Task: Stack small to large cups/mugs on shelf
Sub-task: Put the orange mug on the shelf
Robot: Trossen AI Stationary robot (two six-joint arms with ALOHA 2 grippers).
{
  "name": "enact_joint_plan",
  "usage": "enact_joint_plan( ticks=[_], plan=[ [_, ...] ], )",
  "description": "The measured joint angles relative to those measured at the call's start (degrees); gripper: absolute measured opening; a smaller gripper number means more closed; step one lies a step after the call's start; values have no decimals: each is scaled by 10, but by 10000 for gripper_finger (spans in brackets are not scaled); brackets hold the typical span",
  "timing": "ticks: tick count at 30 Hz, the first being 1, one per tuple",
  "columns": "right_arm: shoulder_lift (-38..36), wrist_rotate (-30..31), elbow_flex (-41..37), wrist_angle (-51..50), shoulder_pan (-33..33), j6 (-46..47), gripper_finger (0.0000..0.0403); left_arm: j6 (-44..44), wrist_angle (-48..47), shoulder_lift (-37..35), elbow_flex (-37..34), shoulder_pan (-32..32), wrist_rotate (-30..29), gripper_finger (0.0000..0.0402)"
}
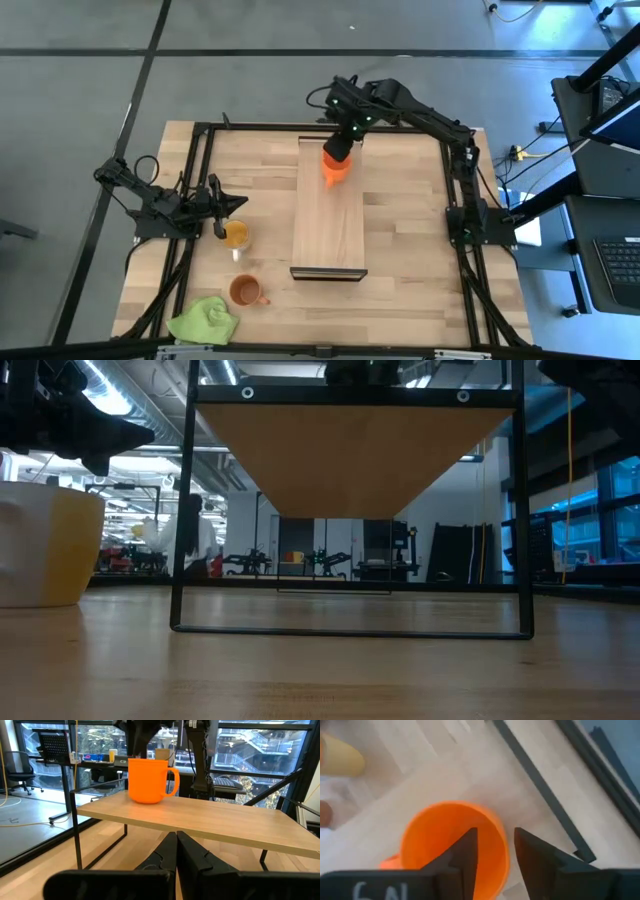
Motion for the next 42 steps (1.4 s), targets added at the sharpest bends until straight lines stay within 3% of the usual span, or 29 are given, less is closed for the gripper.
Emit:
enact_joint_plan(
  ticks=[6,9,16,30,42],
  plan=[
    [-15,6,0,20,-3,-15,127,0,0,0,0,0,0,0],
    [-22,-67,-1,40,6,-15,114,0,0,0,0,0,0,0],
    [-22,-140,-1,62,80,-15,20,0,0,0,0,0,0,0],
    [-17,18,-25,77,144,80,3,0,0,0,0,0,0,0],
    [-15,17,-101,103,153,93,2,0,0,0,0,0,0,0]
  ],
)
